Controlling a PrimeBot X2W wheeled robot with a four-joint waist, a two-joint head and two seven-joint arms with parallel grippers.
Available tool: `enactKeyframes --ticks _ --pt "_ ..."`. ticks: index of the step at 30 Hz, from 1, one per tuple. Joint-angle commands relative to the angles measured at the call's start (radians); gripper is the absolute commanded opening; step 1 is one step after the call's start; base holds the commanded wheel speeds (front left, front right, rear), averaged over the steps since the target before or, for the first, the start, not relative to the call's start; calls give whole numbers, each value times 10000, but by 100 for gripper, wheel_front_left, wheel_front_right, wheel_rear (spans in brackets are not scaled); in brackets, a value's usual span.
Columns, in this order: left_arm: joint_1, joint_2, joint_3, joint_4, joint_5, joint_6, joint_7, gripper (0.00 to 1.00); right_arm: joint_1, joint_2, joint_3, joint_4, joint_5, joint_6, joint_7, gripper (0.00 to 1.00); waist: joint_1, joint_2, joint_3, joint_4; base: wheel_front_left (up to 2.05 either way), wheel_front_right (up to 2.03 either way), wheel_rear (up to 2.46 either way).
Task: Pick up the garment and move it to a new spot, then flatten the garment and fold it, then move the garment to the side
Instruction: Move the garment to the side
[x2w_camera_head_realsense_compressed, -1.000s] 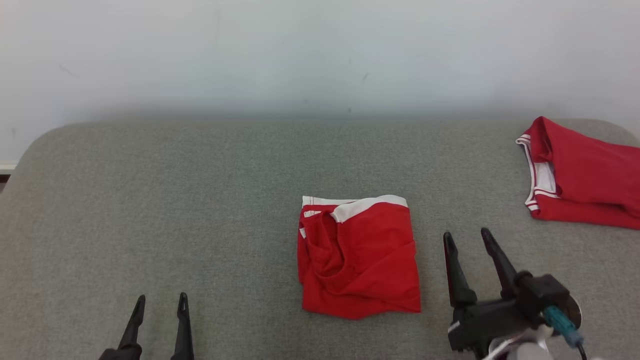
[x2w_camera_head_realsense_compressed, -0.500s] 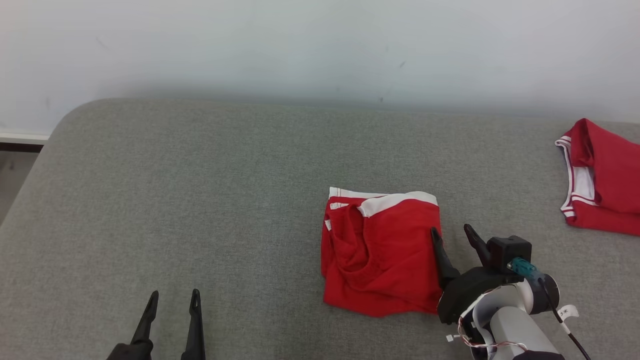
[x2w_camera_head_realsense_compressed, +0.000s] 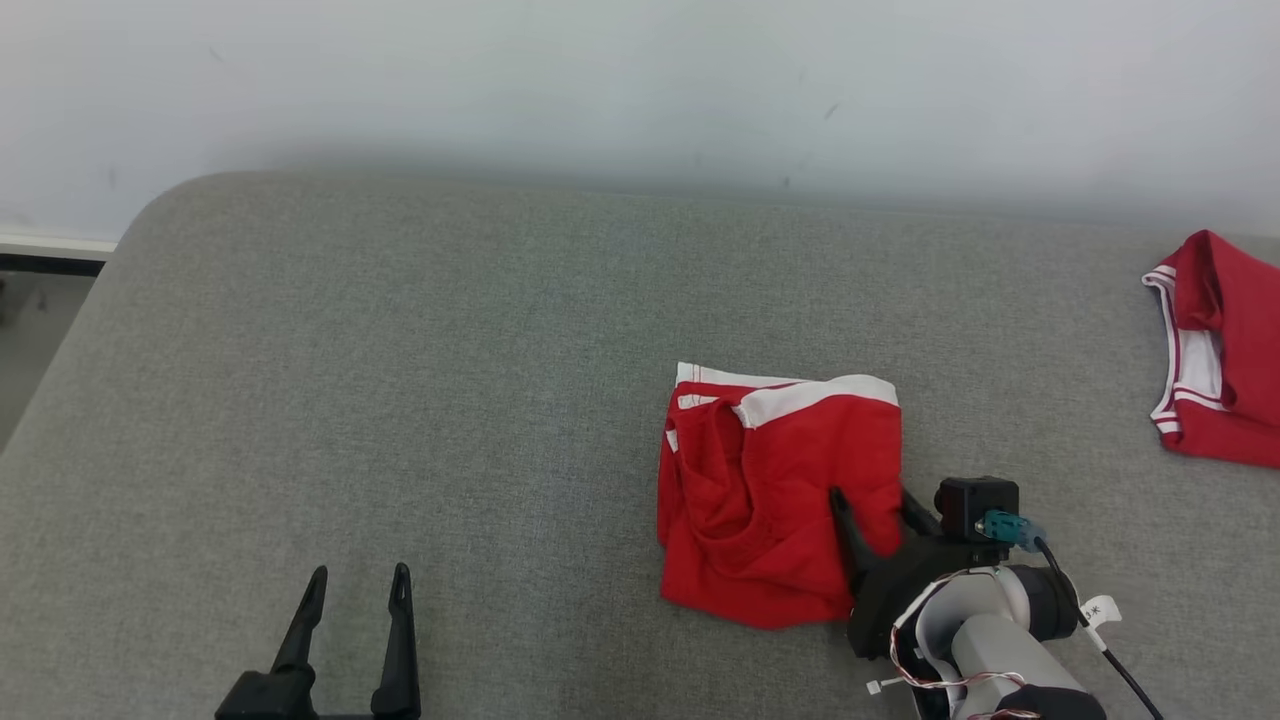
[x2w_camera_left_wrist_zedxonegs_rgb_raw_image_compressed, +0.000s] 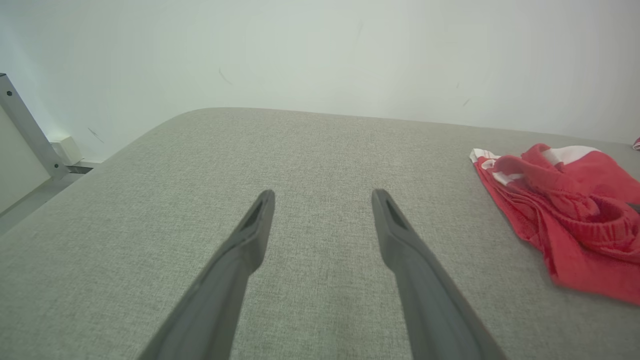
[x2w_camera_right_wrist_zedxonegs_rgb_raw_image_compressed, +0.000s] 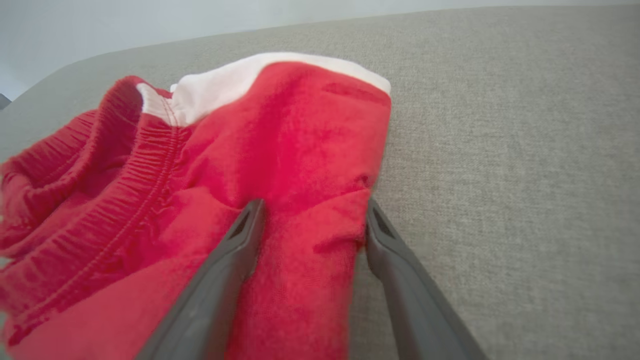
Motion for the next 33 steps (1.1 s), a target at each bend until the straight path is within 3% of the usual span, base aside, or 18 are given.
enactKeyframes --ticks 1,2,3,11,19,28,33 --pt "-173 -9 -28 10 -96 11 -21 100 -106 13 45 63 61 -21 -19 38 -1 0 35 27 0 0 0" --pt "-195 -9 -47 6 -112 22 -21 100 -151 15 107 144 122 -21 -12 3 -1 0 55 40 0 0 0" --pt "-192 -9 -52 1 -127 32 -21 100 -207 16 148 246 181 -21 18 0 -1 0 71 49 0 0 0" --pt "-221 -9 -55 -40 -157 80 -21 100 -632 -255 52 806 282 -24 -118 0 -1 0 214 35 0 0 0" --pt "-198 -9 42 -109 -153 139 -21 100 -1098 -808 575 662 0 -24 -476 0 -1 0 270 -164 0 0 0" --pt "-366 -9 71 -297 -129 71 -21 100 -2073 -1914 1776 63 -150 -24 -60 0 -1 0 577 -568 0 0 0" --pt "-648 -9 -7 -447 -127 17 -21 100 -2812 -2953 2321 -425 126 -24 346 0 -1 0 1079 -750 0 0 0"
